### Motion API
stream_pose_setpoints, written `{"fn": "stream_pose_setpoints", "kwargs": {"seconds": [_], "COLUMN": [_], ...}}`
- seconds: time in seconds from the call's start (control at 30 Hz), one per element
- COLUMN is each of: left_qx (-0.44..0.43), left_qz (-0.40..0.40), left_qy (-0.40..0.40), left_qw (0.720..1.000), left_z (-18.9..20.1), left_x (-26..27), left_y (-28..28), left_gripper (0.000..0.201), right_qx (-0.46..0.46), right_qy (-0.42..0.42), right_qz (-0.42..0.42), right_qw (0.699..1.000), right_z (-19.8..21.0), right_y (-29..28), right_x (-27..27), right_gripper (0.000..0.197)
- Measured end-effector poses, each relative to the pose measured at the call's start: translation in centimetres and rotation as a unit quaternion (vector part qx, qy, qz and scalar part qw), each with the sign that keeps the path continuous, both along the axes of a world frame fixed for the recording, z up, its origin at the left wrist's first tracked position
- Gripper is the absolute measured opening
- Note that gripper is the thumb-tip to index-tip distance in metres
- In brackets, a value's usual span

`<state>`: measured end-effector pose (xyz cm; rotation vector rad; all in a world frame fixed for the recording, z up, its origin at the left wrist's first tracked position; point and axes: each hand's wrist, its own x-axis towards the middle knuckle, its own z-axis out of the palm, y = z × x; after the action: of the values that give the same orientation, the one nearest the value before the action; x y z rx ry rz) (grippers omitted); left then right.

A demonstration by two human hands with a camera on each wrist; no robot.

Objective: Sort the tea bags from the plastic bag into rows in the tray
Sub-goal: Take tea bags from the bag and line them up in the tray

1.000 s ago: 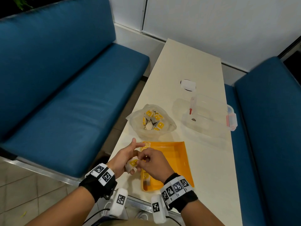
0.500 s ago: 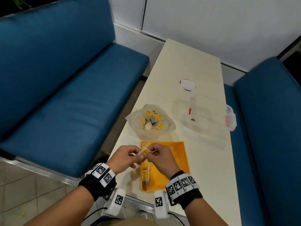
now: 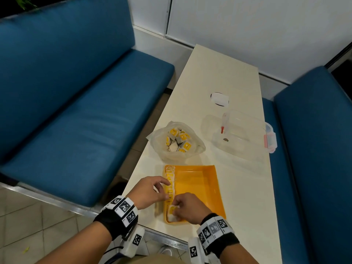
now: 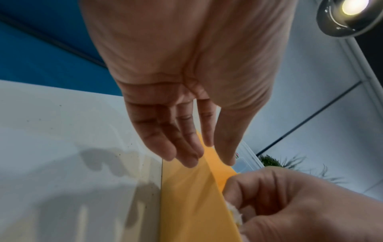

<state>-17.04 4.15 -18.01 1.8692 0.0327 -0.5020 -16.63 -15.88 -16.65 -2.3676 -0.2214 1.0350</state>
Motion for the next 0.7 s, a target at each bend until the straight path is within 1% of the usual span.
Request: {"fn": "stream_pose_setpoints", "kwargs": {"seconds": [0.07,0.27,0.4,0.57,0.7], "left_qx": [0.015,0.027,0.021,0.037,0.045], "left_qz": [-0.011,-0.012,-0.004,0.000,-0.002], "left_qy": [0.002,0.010,0.008,0.005,0.003], "left_qw": [1.000,1.000,1.000,0.999,0.999], "left_z": [-0.3,-1.2,-1.5,-1.4,-1.8], "left_x": [-0.1,-0.3,-0.5,-0.5,-0.5], "left_y": [-0.2,-0.6,-0.7,-0.9,-1.0], "left_gripper": [0.039,0.043,0.049,0.071,0.074], "right_qx": [0.002,-0.021,-0.051,-0.060,-0.057], "right_qy": [0.007,-0.037,-0.055,-0.063,-0.065], "right_qz": [0.004,0.024,0.006,-0.024,-0.045], "right_qw": [1.000,0.999,0.997,0.996,0.995], "right_z": [-0.5,-1.3,-1.7,-1.6,-1.6], "right_y": [0.3,1.0,1.4,1.9,2.2], "right_x": [-0.3,-0.8,-0.8,-0.7,-0.7], "right_gripper": [0.015,0.025,0.033,0.033,0.034]}}
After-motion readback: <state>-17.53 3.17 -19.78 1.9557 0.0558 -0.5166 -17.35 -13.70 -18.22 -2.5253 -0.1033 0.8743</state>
